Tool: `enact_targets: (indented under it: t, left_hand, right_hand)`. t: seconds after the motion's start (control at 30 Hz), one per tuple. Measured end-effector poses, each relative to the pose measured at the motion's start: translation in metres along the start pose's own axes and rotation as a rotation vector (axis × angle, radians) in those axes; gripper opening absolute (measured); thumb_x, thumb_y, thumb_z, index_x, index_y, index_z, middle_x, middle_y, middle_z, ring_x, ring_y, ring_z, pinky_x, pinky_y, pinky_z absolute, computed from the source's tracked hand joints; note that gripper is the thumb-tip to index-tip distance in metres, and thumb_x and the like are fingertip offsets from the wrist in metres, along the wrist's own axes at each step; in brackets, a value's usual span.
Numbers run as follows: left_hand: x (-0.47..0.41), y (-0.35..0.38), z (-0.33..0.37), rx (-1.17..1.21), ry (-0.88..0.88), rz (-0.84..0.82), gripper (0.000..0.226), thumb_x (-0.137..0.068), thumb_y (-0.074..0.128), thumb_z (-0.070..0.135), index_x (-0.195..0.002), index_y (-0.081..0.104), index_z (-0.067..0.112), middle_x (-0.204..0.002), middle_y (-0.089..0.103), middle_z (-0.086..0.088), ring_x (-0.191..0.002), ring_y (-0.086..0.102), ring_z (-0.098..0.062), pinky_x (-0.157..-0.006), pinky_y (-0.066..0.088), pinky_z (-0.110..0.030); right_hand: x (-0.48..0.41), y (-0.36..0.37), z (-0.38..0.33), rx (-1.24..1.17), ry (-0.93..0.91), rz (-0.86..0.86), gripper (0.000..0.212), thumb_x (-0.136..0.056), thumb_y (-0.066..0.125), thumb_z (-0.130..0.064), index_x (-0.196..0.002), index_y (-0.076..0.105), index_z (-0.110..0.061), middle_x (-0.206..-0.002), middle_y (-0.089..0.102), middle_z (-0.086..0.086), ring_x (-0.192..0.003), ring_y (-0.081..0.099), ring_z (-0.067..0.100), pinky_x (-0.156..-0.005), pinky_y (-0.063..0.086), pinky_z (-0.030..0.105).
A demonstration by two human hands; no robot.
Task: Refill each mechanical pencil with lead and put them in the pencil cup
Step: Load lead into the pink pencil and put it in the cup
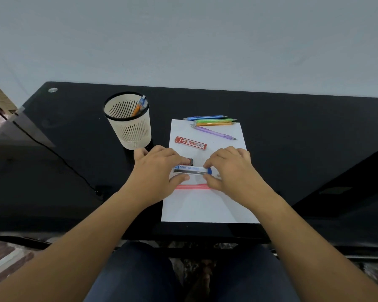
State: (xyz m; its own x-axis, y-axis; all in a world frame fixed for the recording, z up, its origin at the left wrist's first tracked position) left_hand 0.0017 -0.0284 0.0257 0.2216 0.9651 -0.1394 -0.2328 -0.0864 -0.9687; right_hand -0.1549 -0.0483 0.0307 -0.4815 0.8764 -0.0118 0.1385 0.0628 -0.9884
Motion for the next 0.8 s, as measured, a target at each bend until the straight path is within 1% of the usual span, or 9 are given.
enact_targets:
  t: [0.13,0.27,0.37,0.43,0.5,0.6,0.7,0.8]
  left_hand:
    - [0.004,-0.007,0.023,-0.029,0.071,0.043,0.04,-0.094,0.052,0.049,-0.131,0.055,0.037,-0.123,0.06,0.016,-0.112,0.048,-0.007,-0.087,0.02,-0.034]
    - [0.012,-0.01,0.036,-0.021,0.065,0.128,0.034,-0.093,0.056,0.044,-0.125,0.061,0.035,-0.116,0.065,0.015,-0.105,0.055,-0.008,-0.079,0.012,-0.031]
    - [0.018,-0.009,0.039,-0.02,0.022,0.149,0.034,-0.094,0.054,0.045,-0.126,0.06,0.036,-0.121,0.063,0.016,-0.107,0.054,-0.007,-0.084,0.015,-0.033]
    - [0.023,-0.009,0.039,-0.006,0.006,0.165,0.034,-0.093,0.055,0.044,-0.126,0.06,0.036,-0.123,0.063,0.015,-0.109,0.055,-0.008,-0.087,0.016,-0.035]
    - [0.026,-0.01,0.042,0.001,0.004,0.192,0.032,-0.09,0.062,0.041,-0.121,0.065,0.033,-0.118,0.067,0.012,-0.106,0.059,-0.011,-0.086,0.017,-0.036]
    - [0.028,-0.008,0.045,0.005,0.013,0.215,0.027,-0.081,0.074,0.034,-0.107,0.073,0.027,-0.102,0.073,0.006,-0.092,0.066,-0.018,-0.081,0.019,-0.036]
    - [0.028,-0.008,0.047,-0.007,0.011,0.234,0.026,-0.08,0.075,0.035,-0.104,0.073,0.027,-0.098,0.073,0.008,-0.087,0.066,-0.017,-0.082,0.019,-0.036]
    - [0.029,-0.008,0.048,0.0,0.021,0.254,0.026,-0.078,0.077,0.035,-0.102,0.074,0.026,-0.095,0.074,0.008,-0.085,0.067,-0.017,-0.082,0.019,-0.036]
  right_hand:
    - [0.016,-0.008,0.004,-0.005,-0.001,0.047,0.027,-0.094,0.048,-0.043,-0.116,0.058,-0.032,-0.12,0.055,-0.013,-0.115,0.042,0.007,-0.104,0.017,0.029]
    - [0.037,-0.012,0.011,-0.074,0.003,0.114,0.027,-0.094,0.048,-0.041,-0.118,0.058,-0.033,-0.114,0.06,-0.017,-0.11,0.048,0.005,-0.103,0.02,0.028]
    - [0.051,-0.013,0.016,-0.1,0.005,0.155,0.032,-0.096,0.046,-0.035,-0.126,0.056,-0.032,-0.116,0.061,-0.016,-0.111,0.049,0.007,-0.103,0.022,0.029]
    - [0.055,-0.01,0.02,-0.104,0.022,0.15,0.033,-0.098,0.044,-0.032,-0.129,0.054,-0.031,-0.119,0.061,-0.014,-0.113,0.049,0.008,-0.102,0.024,0.028]
    - [0.056,-0.008,0.021,-0.104,0.017,0.16,0.033,-0.099,0.043,-0.032,-0.13,0.055,-0.031,-0.119,0.062,-0.012,-0.112,0.05,0.01,-0.101,0.025,0.028]
    - [0.056,-0.007,0.023,-0.125,0.02,0.166,0.033,-0.099,0.043,-0.033,-0.129,0.056,-0.029,-0.118,0.063,-0.008,-0.111,0.051,0.013,-0.099,0.027,0.028]
    - [0.056,-0.006,0.022,-0.133,0.023,0.165,0.034,-0.098,0.045,-0.035,-0.128,0.058,-0.026,-0.116,0.065,-0.006,-0.109,0.053,0.015,-0.097,0.032,0.03]
    - [0.055,-0.007,0.023,-0.161,0.026,0.213,0.032,-0.096,0.05,-0.032,-0.125,0.062,-0.023,-0.112,0.067,-0.005,-0.104,0.055,0.017,-0.094,0.035,0.032]
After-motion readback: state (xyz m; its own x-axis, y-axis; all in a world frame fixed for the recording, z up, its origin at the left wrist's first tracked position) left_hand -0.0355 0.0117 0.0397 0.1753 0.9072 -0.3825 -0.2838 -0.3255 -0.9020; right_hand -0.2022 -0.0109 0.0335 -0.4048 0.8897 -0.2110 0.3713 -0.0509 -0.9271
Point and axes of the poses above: each hand's wrist, its own x-axis away from the middle knuckle, its own y-axis out of the palm, z = x × y, the point moved 6 cm from there along -x, towards the middle knuckle
